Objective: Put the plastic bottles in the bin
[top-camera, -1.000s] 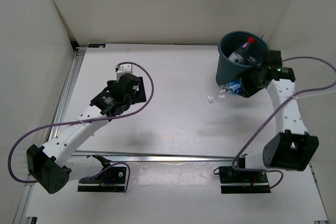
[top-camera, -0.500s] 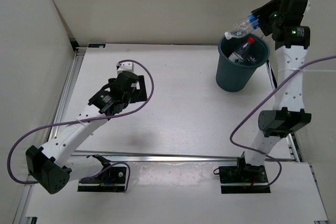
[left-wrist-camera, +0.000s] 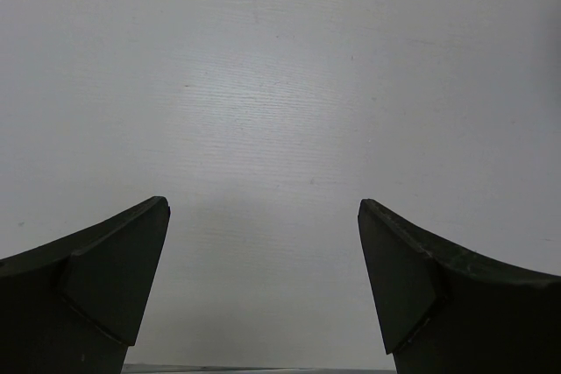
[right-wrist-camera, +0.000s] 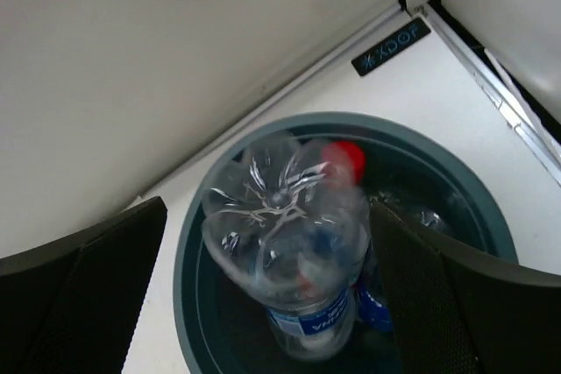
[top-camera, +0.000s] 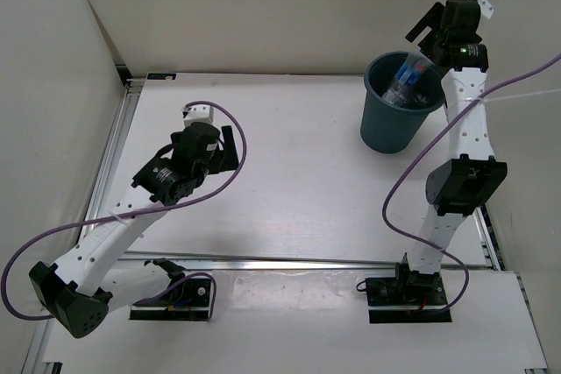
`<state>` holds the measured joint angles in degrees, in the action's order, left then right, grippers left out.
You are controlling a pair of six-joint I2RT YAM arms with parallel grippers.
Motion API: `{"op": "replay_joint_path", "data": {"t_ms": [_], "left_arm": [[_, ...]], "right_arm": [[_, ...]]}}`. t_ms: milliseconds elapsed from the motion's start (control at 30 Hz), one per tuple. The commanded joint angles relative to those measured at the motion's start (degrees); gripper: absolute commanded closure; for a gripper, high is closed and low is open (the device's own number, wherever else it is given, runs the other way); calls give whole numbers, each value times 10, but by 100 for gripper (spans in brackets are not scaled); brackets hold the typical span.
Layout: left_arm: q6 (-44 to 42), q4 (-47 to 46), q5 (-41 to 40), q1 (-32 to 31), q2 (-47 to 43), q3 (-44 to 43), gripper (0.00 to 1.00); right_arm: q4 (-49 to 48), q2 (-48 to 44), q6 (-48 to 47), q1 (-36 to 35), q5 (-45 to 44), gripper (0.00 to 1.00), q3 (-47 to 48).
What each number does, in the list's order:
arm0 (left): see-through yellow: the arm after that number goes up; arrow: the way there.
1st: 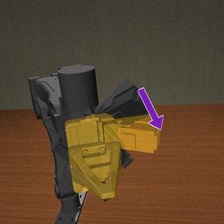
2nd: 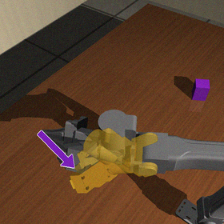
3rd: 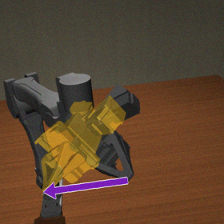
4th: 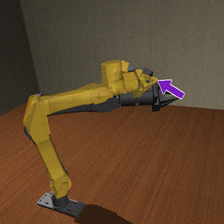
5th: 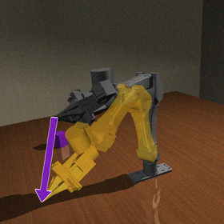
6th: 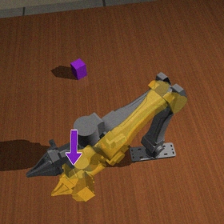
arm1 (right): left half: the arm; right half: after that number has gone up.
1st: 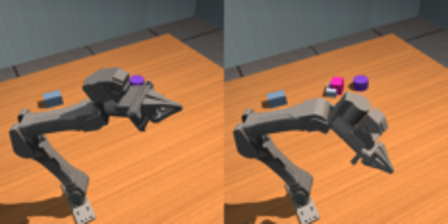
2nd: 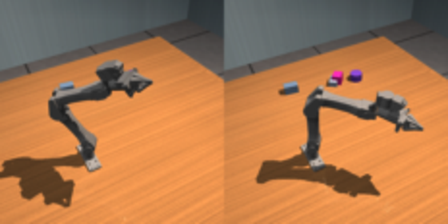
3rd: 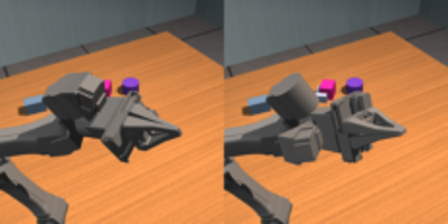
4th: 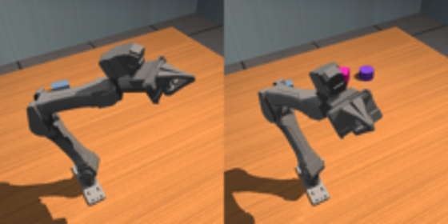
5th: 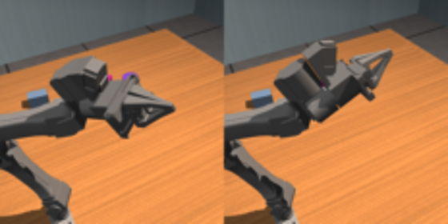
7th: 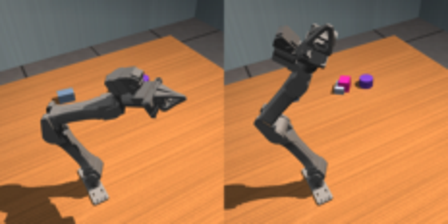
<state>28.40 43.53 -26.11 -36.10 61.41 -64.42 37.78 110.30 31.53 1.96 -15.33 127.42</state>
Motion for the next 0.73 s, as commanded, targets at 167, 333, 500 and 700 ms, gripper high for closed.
{"op": "replay_joint_path", "data": {"t_ms": [167, 333, 500, 700], "left_arm": [[14, 9, -16, 2, 14, -7, 0], [45, -4, -52, 8, 14, 0, 0], [109, -4, -110, 8, -4, 50, 0], [135, -4, -234, 8, -41, 77, 0]], "right_arm": [[72, -96, -3, -9, 46, 0, -67], [218, -128, 8, -9, 116, 0, -56], [290, -212, -22, -9, 140, 0, -160], [249, -348, -39, -4, 133, 0, -285]]}}
